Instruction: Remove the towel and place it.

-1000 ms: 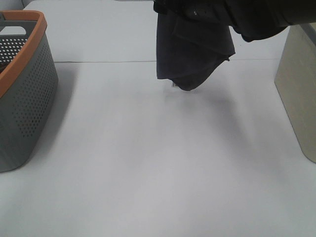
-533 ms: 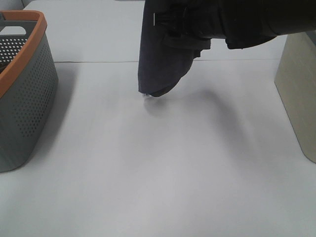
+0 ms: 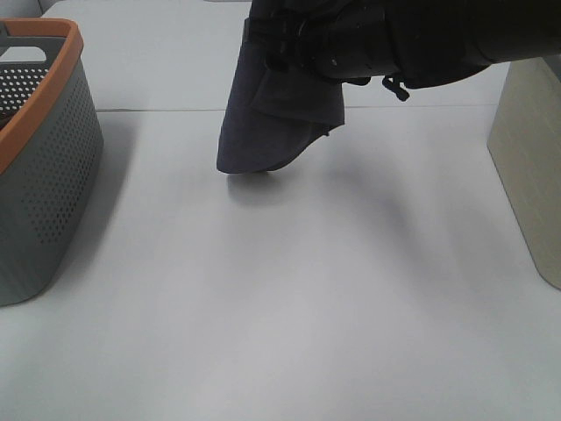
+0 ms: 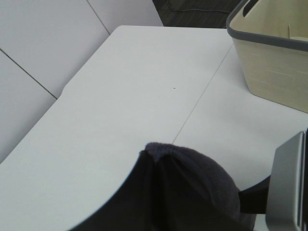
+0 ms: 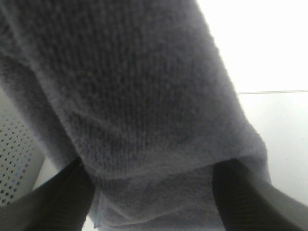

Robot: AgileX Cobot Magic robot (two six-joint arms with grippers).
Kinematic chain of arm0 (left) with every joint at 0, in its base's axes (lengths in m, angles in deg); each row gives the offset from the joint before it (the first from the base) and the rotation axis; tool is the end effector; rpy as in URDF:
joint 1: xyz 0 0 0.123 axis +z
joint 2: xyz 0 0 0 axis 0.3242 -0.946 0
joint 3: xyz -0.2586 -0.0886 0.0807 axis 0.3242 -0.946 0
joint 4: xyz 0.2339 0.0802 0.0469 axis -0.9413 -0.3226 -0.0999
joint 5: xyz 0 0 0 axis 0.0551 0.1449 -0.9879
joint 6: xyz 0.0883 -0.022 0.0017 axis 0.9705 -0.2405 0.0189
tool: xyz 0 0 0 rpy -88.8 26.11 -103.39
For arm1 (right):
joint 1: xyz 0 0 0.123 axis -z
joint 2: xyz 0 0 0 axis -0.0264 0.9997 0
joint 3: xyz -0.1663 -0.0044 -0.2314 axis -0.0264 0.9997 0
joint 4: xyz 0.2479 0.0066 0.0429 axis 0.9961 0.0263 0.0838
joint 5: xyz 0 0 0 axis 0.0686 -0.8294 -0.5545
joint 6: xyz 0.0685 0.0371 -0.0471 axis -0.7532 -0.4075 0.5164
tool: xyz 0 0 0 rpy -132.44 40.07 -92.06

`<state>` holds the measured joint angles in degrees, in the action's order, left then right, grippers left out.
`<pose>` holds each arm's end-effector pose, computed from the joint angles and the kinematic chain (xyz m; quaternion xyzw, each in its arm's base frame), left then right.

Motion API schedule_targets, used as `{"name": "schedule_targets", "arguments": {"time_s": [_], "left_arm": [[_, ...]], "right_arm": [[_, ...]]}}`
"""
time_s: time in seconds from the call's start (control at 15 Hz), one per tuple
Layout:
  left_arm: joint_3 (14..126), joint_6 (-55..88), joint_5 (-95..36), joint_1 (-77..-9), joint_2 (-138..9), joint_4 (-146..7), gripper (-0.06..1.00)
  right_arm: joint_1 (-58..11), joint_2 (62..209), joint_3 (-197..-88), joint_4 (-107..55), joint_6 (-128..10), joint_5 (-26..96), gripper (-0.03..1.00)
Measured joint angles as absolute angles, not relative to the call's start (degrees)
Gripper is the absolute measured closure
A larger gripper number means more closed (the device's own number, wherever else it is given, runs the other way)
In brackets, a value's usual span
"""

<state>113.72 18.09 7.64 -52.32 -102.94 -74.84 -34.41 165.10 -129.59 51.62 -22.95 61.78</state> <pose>0.3766 -0.2586 0.4268 0.4560 0.7028 -0.0603 0.5427 0.3430 0.2147 0.2378 0.0073 0.8560 0.1464 0.4957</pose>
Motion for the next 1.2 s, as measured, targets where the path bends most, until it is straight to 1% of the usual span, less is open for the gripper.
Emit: {"name": "schedule_targets", "arguments": {"time_s": [0.07, 0.4, 0.6, 0.73, 0.87, 0.93, 1.2], "left_arm": [[113.72, 18.09, 7.64, -52.32, -103.0, -74.9, 0.94], [113.72, 18.09, 7.01, -52.32, -103.0, -75.13, 0.94], [113.72, 17.97, 6.78, -52.32, -103.0, -77.31, 0.94], [113.72, 17.86, 6.78, -52.32, -103.06, -78.11, 0.94], [113.72, 17.69, 6.78, -52.32, -103.06, -78.28, 0.94], [113.72, 17.63, 6.78, -52.32, -103.06, -79.37, 0.94], [113.72, 16.43, 7.58, -52.32, -103.17, -81.72, 0.94]], "right_arm": [[-34.41, 165.96, -129.59, 50.99, -23.63, 61.32, 0.37], [-34.41, 170.19, -129.59, 50.87, -23.81, 61.55, 0.5], [-34.41, 170.25, -129.59, 50.99, -23.58, 62.76, 0.7], [-34.41, 170.25, -129.59, 50.99, -22.26, 60.18, 0.83], [-34.41, 170.02, -129.59, 51.85, -20.71, 56.51, 0.92], [-34.41, 168.48, -128.67, 52.48, -19.34, 54.56, 0.95], [-34.41, 163.95, -124.43, 52.48, -16.36, 54.22, 0.95]]}}
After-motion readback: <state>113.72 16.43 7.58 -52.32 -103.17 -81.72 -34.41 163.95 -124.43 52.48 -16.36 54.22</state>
